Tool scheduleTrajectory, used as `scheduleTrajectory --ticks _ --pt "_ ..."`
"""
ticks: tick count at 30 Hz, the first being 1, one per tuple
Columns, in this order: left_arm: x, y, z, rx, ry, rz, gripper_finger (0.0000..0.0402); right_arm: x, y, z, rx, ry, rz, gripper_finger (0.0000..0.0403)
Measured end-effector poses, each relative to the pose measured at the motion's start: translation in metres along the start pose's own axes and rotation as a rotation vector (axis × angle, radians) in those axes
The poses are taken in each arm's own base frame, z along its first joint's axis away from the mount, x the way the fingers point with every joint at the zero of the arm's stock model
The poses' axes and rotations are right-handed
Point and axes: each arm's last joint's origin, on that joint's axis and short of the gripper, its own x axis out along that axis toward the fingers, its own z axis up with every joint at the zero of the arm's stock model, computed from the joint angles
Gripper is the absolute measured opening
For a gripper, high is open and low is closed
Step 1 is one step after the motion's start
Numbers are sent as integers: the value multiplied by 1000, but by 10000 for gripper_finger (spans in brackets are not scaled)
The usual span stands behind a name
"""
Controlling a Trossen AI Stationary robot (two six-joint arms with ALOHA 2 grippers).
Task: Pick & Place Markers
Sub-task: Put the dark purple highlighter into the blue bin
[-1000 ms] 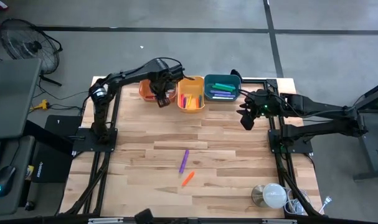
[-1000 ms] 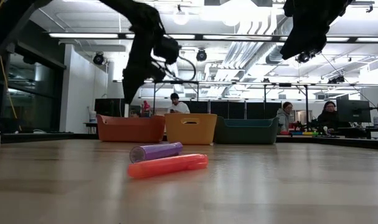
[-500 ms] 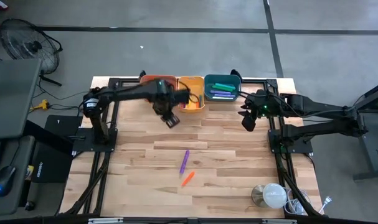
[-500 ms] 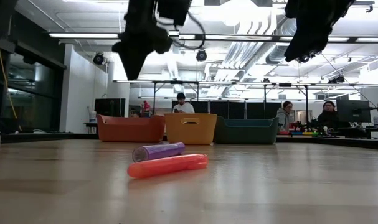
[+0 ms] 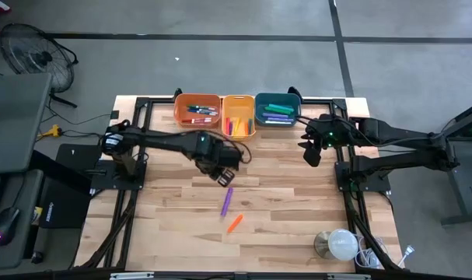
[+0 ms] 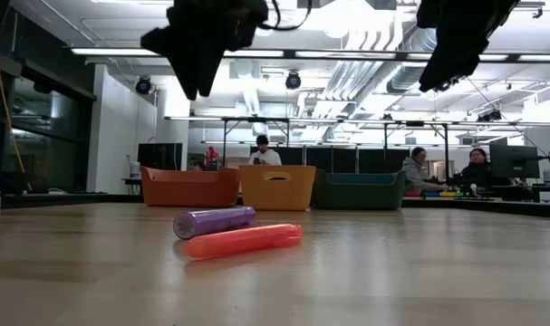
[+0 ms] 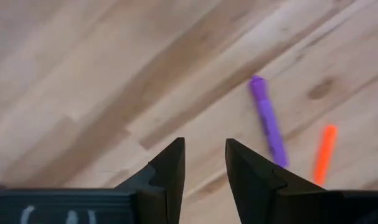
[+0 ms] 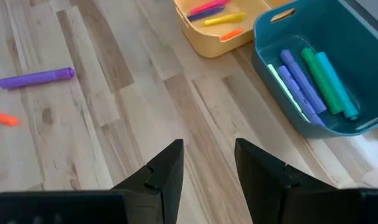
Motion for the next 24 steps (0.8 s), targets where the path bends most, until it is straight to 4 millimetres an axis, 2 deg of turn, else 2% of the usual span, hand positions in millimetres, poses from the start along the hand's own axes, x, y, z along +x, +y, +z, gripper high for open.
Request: scheduleTrajectory --ticks 7,11,15,18,24 --pt "7 -25 -19 -75 -28 -50 158 0 0 0 -24 2 14 134" --pt "25 -38 -22 -103 26 -52 186 0 1 0 -31 2 16 134" --pt "41 -49 -21 -105 81 -69 189 0 0 0 -30 4 15 134" --pt "60 -57 -21 -104 128 -65 186 0 0 0 -30 7 15 134" --pt "76 -72 -16 -89 133 -142 183 0 0 -1 -26 9 14 134"
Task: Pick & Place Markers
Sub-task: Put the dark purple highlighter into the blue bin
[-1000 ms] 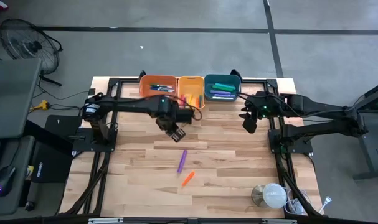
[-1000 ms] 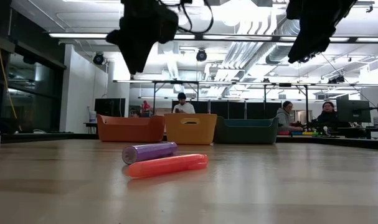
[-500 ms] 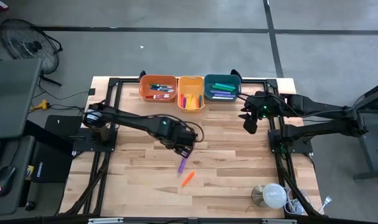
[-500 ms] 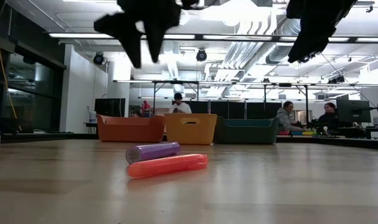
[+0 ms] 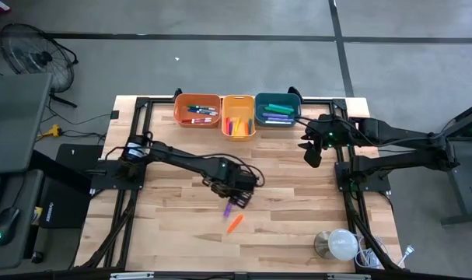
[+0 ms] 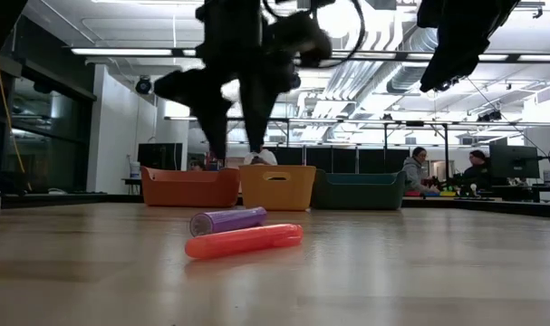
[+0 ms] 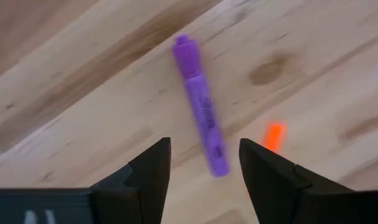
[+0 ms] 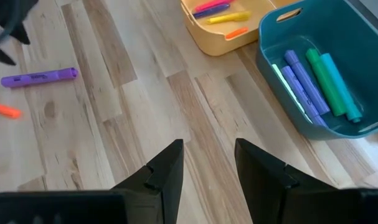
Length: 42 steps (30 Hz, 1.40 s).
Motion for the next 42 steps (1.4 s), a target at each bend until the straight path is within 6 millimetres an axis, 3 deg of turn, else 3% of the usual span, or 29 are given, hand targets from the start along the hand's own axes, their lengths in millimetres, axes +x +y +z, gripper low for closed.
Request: scheduleTrajectory --ticks 6,19,42 --pt "13 -3 -5 38 20 27 183 0 0 0 10 2 10 134" --pt "13 -6 -10 25 -43 40 183 0 0 0 25 5 16 134" --pt "57 -16 -12 26 9 55 183 0 0 -2 31 20 14 134"
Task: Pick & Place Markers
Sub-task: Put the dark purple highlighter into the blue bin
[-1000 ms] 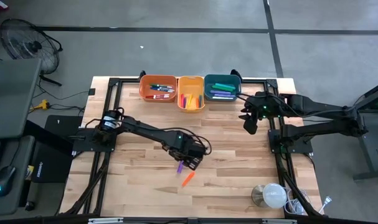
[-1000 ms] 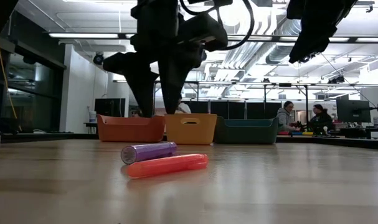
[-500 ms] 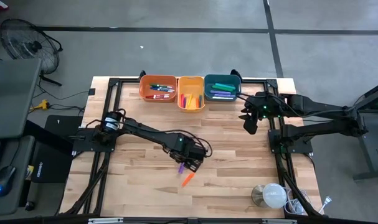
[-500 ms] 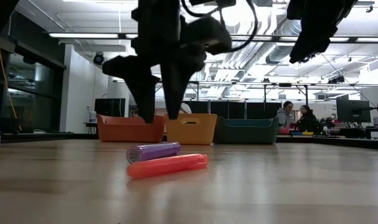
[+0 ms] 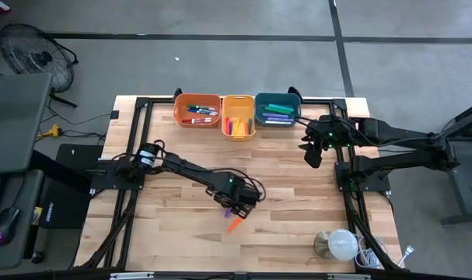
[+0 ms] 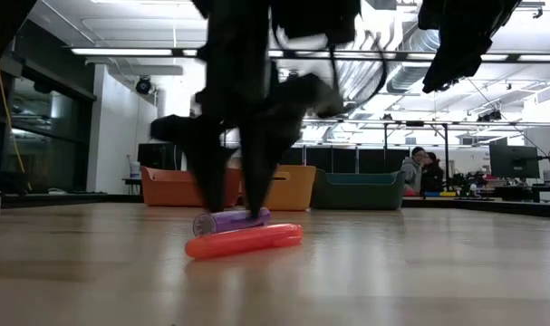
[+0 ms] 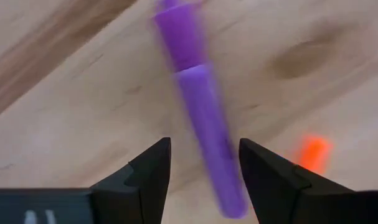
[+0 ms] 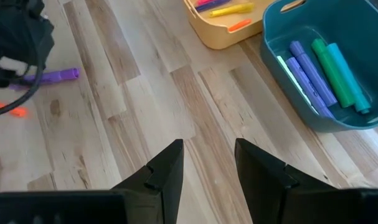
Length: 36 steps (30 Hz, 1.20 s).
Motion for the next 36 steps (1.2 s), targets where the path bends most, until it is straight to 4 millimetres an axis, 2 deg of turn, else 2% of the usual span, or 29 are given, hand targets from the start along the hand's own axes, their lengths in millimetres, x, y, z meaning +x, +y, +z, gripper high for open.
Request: scheduleTrajectory --ticks 12,19,23,30,36 --pt "17 -6 -10 46 44 17 183 0 0 -1 1 9 -5 134" --pt "18 -7 -15 235 20 32 178 0 -1 -1 -5 8 -11 134" --pt "18 -6 -14 352 8 49 148 0 -1 -1 -10 14 -10 134" --pt "25 0 -12 436 28 62 57 0 -1 -3 -12 32 -13 134" --pt "35 6 -13 460 42 54 55 0 -1 -3 -12 35 -9 134"
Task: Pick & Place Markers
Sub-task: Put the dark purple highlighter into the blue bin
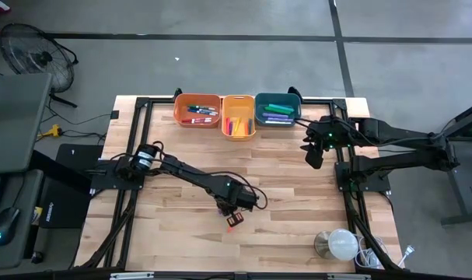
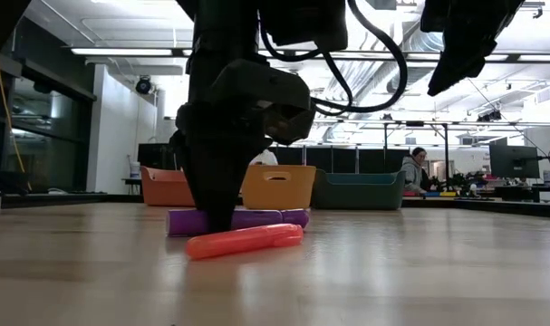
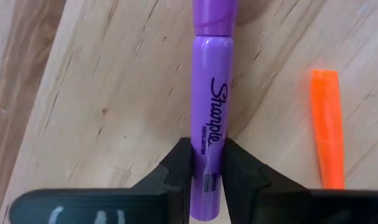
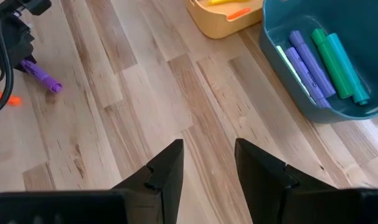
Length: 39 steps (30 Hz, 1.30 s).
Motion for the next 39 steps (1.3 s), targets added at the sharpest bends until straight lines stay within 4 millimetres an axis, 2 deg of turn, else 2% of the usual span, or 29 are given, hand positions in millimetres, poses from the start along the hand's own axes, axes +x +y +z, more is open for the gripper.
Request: scheduleTrajectory --ticks 4,10,17,21,24,27,34,39 --pt "0 1 1 14 -24 17 55 0 0 0 0 4 11 134" --pt "-19 10 10 24 -113 32 55 0 1 0 -3 8 36 134" --pt "-47 32 37 18 -282 112 55 0 2 1 -18 3 56 134" --pt "-86 33 51 63 -404 75 55 0 4 4 -17 -34 91 134" --pt "-107 39 63 95 -450 107 55 -1 6 9 -37 -79 150 134" --pt "-142 41 75 128 -562 127 55 -1 7 13 -51 -119 170 134" --pt "-223 61 84 176 -746 248 55 -3 9 21 -74 -198 178 134" --pt "-263 74 89 196 -874 243 55 -7 12 33 -101 -342 209 134"
